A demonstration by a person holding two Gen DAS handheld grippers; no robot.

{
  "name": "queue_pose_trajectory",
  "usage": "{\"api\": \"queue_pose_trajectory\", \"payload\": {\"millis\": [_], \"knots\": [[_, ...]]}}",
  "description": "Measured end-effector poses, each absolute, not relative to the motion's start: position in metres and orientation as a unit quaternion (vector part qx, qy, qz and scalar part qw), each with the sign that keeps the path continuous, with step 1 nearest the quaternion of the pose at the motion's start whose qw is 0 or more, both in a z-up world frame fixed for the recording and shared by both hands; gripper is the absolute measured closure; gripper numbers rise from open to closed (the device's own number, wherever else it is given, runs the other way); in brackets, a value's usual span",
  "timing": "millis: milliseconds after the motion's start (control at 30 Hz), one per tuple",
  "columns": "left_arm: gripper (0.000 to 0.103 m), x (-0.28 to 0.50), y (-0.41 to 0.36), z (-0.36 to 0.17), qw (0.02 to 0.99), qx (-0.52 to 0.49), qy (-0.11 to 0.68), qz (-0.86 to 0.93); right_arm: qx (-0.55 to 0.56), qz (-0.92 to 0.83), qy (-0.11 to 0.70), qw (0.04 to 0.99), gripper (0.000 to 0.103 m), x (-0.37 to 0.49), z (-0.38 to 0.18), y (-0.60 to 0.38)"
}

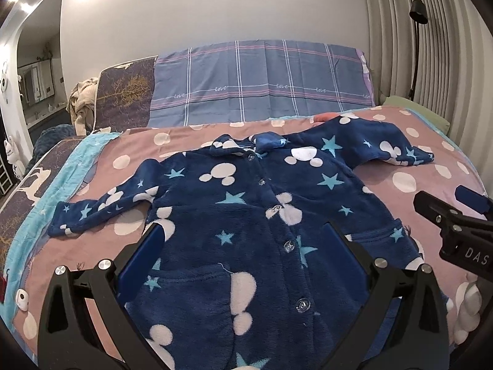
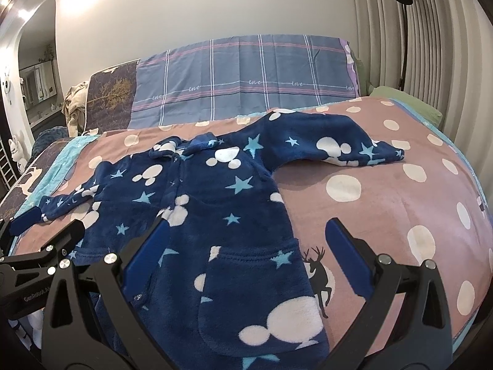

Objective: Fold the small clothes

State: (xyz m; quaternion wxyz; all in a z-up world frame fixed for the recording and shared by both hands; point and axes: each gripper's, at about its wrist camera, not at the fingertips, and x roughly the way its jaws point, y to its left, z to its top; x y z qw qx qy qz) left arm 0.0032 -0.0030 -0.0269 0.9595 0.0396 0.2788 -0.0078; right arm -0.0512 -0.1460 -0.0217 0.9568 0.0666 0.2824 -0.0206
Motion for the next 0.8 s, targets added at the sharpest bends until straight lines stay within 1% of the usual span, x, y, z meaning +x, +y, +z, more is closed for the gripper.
{"api": "queue_pose_trajectory", "payload": {"millis": [800], "knots": [[0.001, 0.007, 0.011, -0.043, 0.958, 0.038, 0.285, 0.004, 0.068, -0.026, 0.315, 0.946, 0.002, -0.04, -0.04, -0.141]]}}
